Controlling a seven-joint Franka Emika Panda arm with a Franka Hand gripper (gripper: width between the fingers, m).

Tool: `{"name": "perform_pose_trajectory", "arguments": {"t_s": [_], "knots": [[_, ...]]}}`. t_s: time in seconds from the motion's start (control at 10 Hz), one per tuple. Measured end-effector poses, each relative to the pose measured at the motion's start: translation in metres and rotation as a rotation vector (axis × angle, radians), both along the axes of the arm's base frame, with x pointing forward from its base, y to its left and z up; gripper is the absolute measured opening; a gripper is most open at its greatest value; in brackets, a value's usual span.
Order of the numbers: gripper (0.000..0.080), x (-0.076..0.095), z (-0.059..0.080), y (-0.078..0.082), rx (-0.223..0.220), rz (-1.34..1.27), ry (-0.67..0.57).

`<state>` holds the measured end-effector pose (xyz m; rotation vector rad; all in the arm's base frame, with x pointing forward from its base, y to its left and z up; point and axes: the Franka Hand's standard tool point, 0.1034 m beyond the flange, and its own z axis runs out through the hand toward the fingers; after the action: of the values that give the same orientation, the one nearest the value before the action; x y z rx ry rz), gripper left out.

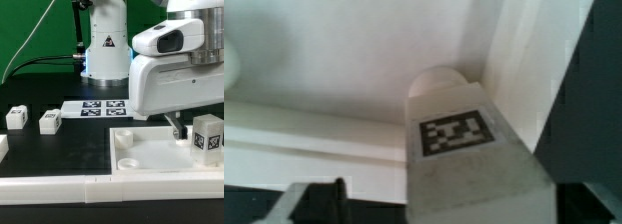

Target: Assemble one leg

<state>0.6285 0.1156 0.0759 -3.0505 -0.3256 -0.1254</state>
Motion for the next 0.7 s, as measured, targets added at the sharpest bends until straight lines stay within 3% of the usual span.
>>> {"name": "perform_pose_trajectory", "arguments": {"t_s": [0.1, 0.2, 0.3, 0.7], "knots": [[0.0411, 0.0000, 0.0000, -0.0002, 0.000, -0.001, 0.000], [0.0411, 0.0000, 0.0000, -0.0001, 0.000, 0.000, 0.000], [0.0291, 0.0000, -0.0001, -0.0002, 0.000, -0.003, 0.000], [0.0291, 0.0007, -0.0009, -0.0021, 0.055, -0.427, 0.013]]}}
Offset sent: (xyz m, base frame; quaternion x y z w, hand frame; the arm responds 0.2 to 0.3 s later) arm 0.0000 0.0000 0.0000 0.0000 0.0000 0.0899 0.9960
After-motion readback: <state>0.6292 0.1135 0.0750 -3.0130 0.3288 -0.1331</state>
